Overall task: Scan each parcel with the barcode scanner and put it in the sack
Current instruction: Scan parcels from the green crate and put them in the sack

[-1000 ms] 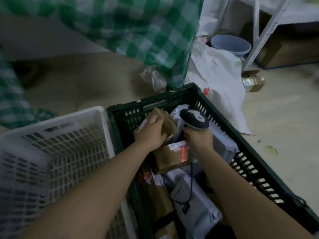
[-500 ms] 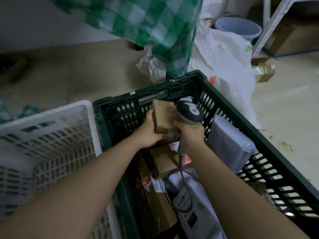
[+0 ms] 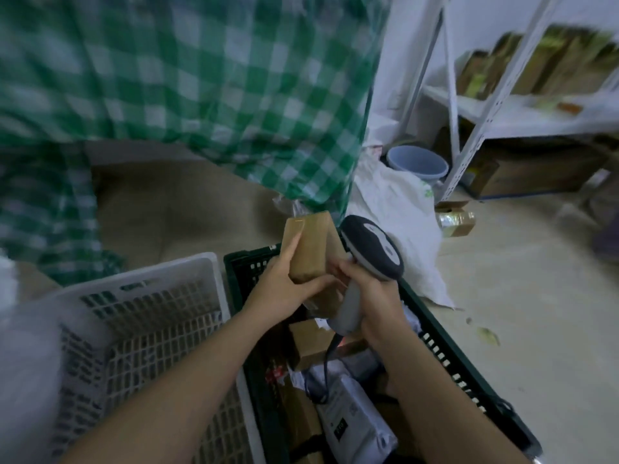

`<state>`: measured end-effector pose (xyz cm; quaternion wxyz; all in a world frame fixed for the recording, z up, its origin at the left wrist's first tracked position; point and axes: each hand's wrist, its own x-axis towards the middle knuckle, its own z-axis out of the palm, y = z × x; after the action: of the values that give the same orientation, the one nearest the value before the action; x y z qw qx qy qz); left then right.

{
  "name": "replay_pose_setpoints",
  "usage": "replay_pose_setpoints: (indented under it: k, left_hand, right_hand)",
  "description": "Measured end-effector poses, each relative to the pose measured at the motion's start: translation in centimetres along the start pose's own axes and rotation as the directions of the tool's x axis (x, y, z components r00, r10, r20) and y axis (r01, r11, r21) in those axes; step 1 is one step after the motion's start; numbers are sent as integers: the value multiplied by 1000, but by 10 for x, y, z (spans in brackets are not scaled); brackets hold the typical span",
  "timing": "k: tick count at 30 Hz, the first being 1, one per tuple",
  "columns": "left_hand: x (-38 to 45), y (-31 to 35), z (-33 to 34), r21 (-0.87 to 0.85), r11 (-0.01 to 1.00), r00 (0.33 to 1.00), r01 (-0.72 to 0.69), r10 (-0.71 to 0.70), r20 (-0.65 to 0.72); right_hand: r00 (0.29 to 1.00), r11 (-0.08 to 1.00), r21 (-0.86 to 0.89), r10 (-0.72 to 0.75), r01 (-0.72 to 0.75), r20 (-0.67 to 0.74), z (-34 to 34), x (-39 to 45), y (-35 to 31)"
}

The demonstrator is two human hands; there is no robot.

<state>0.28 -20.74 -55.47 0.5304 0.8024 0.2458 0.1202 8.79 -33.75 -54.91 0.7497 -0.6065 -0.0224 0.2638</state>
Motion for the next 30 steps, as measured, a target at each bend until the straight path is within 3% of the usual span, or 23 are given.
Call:
replay_pose_setpoints:
  k: [5, 10, 16, 20, 26, 30]
  left_hand:
    - [-59, 72, -46, -95, 994, 978, 62, -80, -195]
    - [-122, 136, -108, -210, 973, 918, 94, -167, -360]
    - [-194, 189, -167, -268, 951, 895, 155, -250, -370]
    - [-242, 194, -203, -48, 991, 897, 122, -131, -421]
    - [-312, 175, -242, 233, 972, 949, -21, 93, -302]
    - [-328, 156, -258, 282, 950, 888, -135, 242, -390]
  right_hand:
    - [987, 996, -17, -90, 93, 134, 14, -71, -59]
    - [969, 968, -48, -245, 245, -7, 14, -145, -90]
    - [951, 957, 31, -291, 289, 108, 50, -231, -109]
    - [953, 955, 113, -285, 274, 102, 82, -265, -123]
    - [964, 986, 85, -160, 145, 211, 107, -293, -135]
    - [949, 990, 55, -144, 134, 281, 121, -303, -137]
